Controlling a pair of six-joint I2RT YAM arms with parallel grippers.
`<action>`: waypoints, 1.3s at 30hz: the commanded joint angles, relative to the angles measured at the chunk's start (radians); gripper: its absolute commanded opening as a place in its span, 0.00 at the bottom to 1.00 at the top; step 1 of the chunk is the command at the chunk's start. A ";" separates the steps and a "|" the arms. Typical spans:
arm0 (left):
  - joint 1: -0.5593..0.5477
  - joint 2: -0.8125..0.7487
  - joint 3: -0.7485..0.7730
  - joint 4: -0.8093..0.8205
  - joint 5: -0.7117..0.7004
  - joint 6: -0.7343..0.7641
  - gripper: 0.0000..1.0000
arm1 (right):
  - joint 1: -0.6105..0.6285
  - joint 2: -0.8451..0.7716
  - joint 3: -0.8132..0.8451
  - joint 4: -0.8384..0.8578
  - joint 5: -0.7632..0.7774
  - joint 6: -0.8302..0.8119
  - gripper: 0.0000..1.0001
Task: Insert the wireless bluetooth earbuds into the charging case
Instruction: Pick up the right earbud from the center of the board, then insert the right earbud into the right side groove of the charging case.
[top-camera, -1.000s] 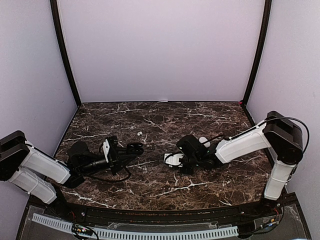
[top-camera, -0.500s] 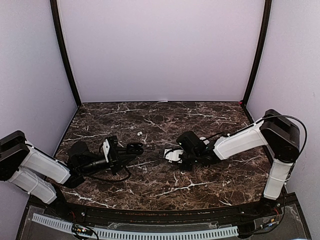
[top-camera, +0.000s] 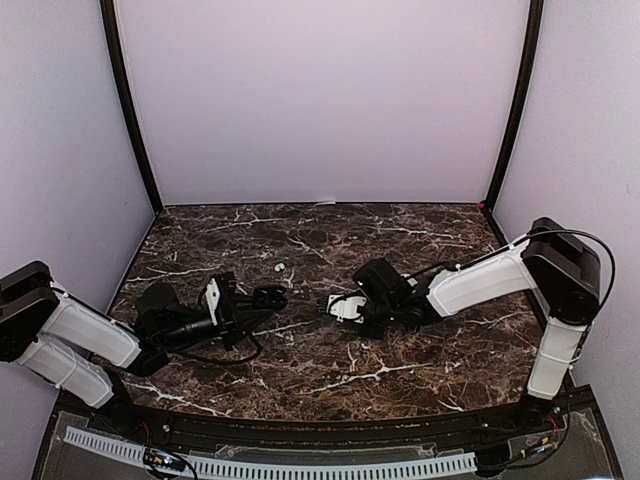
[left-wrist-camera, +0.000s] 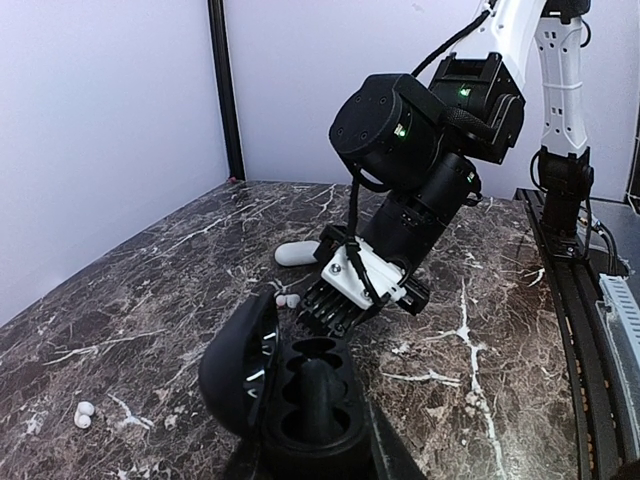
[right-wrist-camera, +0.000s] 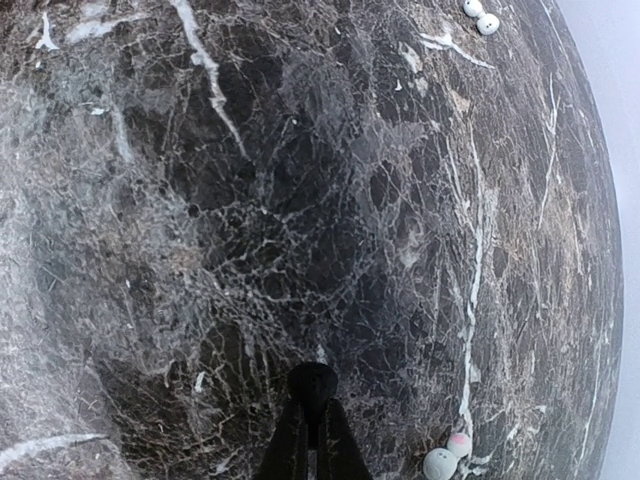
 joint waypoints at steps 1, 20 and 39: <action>0.006 -0.023 -0.027 0.008 0.024 0.024 0.13 | -0.008 -0.046 -0.005 -0.052 -0.046 0.037 0.00; 0.004 0.065 0.022 0.012 0.218 0.016 0.13 | 0.078 -0.426 -0.104 -0.044 -0.350 0.198 0.00; -0.026 0.109 0.063 -0.051 0.281 0.064 0.13 | 0.196 -0.326 0.024 0.033 -0.441 0.252 0.00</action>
